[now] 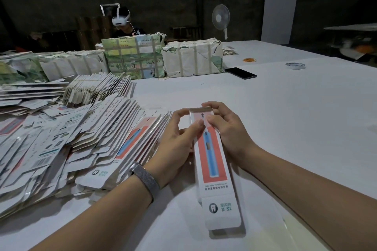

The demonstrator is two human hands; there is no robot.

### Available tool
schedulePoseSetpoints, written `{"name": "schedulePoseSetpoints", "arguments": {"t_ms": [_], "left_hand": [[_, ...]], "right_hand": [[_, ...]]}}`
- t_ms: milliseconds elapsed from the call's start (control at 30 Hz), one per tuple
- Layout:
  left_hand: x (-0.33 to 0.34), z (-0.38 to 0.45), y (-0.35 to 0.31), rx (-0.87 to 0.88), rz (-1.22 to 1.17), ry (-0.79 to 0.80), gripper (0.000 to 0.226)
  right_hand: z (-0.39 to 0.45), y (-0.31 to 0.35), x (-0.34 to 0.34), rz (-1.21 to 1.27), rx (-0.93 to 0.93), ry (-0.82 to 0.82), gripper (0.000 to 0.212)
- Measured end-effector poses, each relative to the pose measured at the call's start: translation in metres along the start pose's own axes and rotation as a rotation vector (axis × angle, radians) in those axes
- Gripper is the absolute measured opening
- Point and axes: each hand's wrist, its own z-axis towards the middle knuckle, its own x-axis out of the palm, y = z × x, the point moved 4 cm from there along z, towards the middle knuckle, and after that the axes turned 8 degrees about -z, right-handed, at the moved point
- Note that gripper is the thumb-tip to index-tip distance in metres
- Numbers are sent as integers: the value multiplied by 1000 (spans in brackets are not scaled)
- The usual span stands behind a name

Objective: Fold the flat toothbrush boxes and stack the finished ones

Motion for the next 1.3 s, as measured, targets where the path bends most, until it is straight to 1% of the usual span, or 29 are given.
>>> {"name": "schedulePoseSetpoints", "arguments": {"t_ms": [233, 367, 533, 667, 700, 800, 900, 933, 1033, 1167, 1233, 1300], "left_hand": [[0, 0, -1, -16, 20, -33, 31], [1, 0, -1, 0, 50, -14, 37], [4, -1, -3, 9, 153, -10, 46], [7, -4, -7, 8, 152, 10, 28], [8, -4, -8, 6, 151, 12, 26], [10, -4, -9, 0, 184, 18, 33], [12, -5, -10, 0, 205, 28, 39], [12, -5, -10, 8, 206, 28, 40], [11, -6, -11, 6, 179, 34, 36], [8, -7, -11, -31, 170, 50, 38], [7, -7, -11, -38, 147, 57, 41], [7, -8, -12, -51, 129, 62, 49]], "right_hand": [[-2, -1, 0, -14, 15, 6, 22], [0, -3, -3, -43, 37, -52, 20], [2, -6, -7, -52, 70, -127, 13], [4, -8, -7, -52, 82, -169, 15], [4, -9, -8, -51, 87, -177, 15], [7, -13, -8, -31, 112, -183, 16], [9, -14, -6, 53, 117, -153, 2], [9, -13, -5, 61, 116, -131, 4], [11, -13, -5, 52, 108, -90, 19], [11, -14, -7, 88, 106, -96, 14], [10, -13, -7, 112, 103, -92, 15], [9, -12, -7, 123, 96, -87, 20]]}}
